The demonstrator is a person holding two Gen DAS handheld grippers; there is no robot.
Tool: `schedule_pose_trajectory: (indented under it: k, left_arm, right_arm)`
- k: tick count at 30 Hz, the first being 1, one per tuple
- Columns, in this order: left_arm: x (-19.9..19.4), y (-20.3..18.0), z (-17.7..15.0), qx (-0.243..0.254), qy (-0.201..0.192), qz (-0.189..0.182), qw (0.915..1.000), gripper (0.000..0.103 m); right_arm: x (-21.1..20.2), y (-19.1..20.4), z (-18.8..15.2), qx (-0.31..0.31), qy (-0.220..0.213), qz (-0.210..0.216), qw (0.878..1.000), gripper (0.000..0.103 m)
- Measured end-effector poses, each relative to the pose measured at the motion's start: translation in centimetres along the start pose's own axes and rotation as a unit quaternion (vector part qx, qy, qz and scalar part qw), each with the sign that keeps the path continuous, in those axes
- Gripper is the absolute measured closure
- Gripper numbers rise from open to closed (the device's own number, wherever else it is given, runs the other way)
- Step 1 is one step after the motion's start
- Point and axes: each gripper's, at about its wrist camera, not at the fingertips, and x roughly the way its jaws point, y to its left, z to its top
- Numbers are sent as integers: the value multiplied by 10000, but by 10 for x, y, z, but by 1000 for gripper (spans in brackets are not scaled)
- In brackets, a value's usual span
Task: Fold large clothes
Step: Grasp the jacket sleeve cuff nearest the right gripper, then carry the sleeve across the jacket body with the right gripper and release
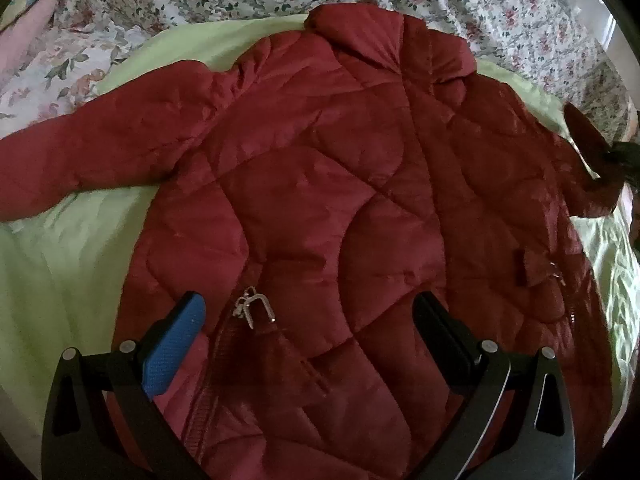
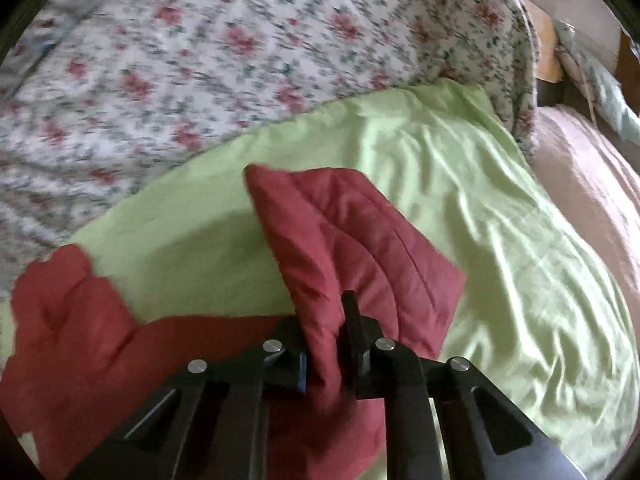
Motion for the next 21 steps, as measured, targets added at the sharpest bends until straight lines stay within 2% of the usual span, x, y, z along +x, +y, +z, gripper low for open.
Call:
schedule_pose_trajectory:
  k: [6, 11, 15, 18, 21]
  left_arm:
    - [0, 4, 0, -124, 13, -208, 9997, 0]
    - [-1, 9, -1, -217, 11, -529, 9984, 0]
    - [-2, 17, 0, -377, 40, -855, 9956, 0]
    - [-1, 32, 3, -666, 92, -1212, 9903, 0]
    - [-1, 42, 7, -783, 59, -1360, 9876, 0]
  right_arm:
    - [-41, 65, -33, -554, -122, 1065, 9927, 90]
    - [-63, 128, -71, -1050, -101, 1982, 9745, 89]
    - [-66, 173, -93, -1478, -7, 2320, 9614, 89]
    - [-60, 206, -110, -1790, 177, 2616, 9483, 89]
    - [-53, 234, -131, -2160, 408, 2793, 9347, 89]
